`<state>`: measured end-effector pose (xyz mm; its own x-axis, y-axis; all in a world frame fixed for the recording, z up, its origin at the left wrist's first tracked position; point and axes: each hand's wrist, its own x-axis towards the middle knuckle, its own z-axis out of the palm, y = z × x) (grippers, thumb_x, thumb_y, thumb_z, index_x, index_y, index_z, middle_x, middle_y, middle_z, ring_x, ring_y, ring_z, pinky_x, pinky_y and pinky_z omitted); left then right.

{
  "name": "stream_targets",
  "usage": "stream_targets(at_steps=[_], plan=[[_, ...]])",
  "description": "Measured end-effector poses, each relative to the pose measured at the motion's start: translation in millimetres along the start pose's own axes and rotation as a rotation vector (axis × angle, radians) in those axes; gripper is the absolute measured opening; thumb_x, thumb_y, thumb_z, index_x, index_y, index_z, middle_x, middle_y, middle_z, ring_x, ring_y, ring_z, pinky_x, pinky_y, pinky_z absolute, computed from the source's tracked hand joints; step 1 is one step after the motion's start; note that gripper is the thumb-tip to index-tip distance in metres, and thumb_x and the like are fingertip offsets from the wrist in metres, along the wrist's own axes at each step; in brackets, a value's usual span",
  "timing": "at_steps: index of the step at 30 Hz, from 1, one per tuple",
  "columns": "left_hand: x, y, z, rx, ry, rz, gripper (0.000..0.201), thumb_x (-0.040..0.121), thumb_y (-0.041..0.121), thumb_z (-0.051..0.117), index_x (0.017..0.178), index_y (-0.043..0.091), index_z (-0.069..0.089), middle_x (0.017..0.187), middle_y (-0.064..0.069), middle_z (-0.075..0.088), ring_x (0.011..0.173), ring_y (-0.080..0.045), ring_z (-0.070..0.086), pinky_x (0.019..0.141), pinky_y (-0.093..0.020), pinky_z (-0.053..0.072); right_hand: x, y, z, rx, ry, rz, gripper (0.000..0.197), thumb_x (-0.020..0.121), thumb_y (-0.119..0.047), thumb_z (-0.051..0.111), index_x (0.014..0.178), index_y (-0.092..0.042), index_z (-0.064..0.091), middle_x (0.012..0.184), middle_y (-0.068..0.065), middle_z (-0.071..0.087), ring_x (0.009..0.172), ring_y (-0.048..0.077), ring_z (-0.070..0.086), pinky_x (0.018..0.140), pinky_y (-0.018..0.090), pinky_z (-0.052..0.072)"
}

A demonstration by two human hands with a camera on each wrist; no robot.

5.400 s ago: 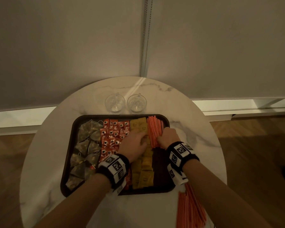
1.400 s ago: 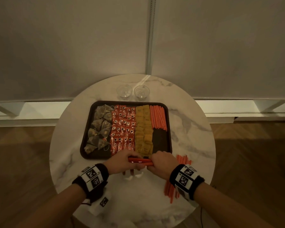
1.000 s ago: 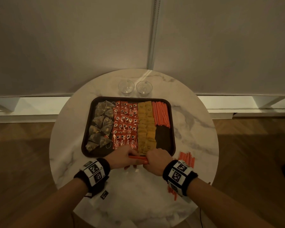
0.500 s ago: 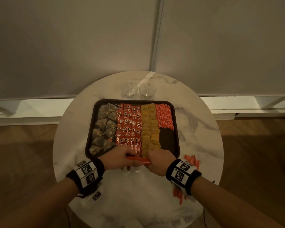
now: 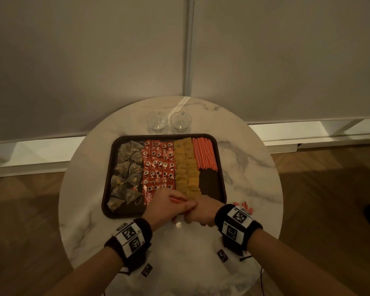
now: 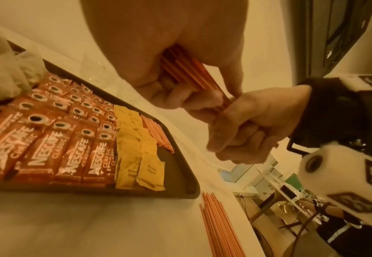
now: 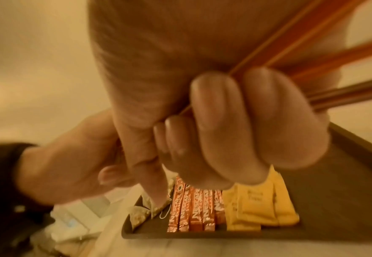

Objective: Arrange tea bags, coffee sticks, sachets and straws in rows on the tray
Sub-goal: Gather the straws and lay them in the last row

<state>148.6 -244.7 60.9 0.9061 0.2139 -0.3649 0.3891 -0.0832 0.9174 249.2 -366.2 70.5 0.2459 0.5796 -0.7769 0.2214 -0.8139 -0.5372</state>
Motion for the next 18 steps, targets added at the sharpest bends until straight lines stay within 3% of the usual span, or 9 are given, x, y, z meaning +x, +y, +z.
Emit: stream_targets(at_steps=[3,5,9,11,14,18], plan=[[0,-3,6,0.0,-0.021,-0.019,0.006,0.079,0.011,0.078,0.084,0.015,0.078,0.067,0.005,0.072,0.041,-0.003,0.052,0.038,-0.02,0.04,-3,11,1,0.146,-0.108,0.051,0.013,0.081,-0.021,0.071,0.085,-0.019,0.059,0.057,0.002,0.044,0.038,0.011,0.034,0.04,0.021,0.028],[3,-2,7,-0.006,-0.027,-0.025,0.008,0.078,0.006,0.077,0.086,0.009,0.078,0.064,0.008,0.071,0.043,-0.001,0.055,0.041,-0.015,0.041,-4,15,-1,0.191,-0.129,0.062,0.021,0.079,-0.026,0.076,0.075,-0.023,0.056,0.053,0.0,0.042,0.039,0.012,0.031,0.041,0.022,0.027],[12,-4,6,-0.003,-0.05,-0.008,0.01,0.076,0.007,0.079,0.082,0.014,0.078,0.076,0.008,0.075,0.071,-0.003,0.07,0.063,-0.014,0.052,-11,17,-6,0.289,-0.109,0.029,0.019,0.079,-0.035,0.078,0.072,-0.03,0.062,0.046,-0.006,0.043,0.038,0.009,0.033,0.04,0.022,0.028],[13,-9,9,-0.009,-0.078,-0.022,0.009,0.076,0.01,0.079,0.081,0.018,0.078,0.079,0.007,0.076,0.077,-0.005,0.07,0.068,-0.017,0.054,-15,21,-2,0.291,-0.058,0.05,0.025,0.077,-0.045,0.078,0.064,-0.032,0.061,0.043,-0.007,0.044,0.036,0.008,0.034,0.041,0.022,0.03],[9,-16,23,-0.001,-0.121,-0.049,0.005,0.08,0.013,0.076,0.085,0.014,0.078,0.072,0.009,0.074,0.065,0.0,0.066,0.059,-0.014,0.049,-18,32,8,0.311,-0.035,0.084,0.032,0.073,-0.052,0.079,0.062,-0.029,0.06,0.042,-0.005,0.04,0.034,0.008,0.032,0.04,0.022,0.028],[11,-21,34,-0.032,-0.107,-0.089,0.009,0.078,0.013,0.079,0.086,0.008,0.079,0.058,0.005,0.068,0.043,-0.003,0.052,0.043,-0.016,0.039,-20,42,8,0.353,-0.101,0.084,0.021,0.074,-0.045,0.08,0.06,-0.034,0.069,0.048,-0.002,0.04,0.039,0.011,0.03,0.042,0.024,0.025]])
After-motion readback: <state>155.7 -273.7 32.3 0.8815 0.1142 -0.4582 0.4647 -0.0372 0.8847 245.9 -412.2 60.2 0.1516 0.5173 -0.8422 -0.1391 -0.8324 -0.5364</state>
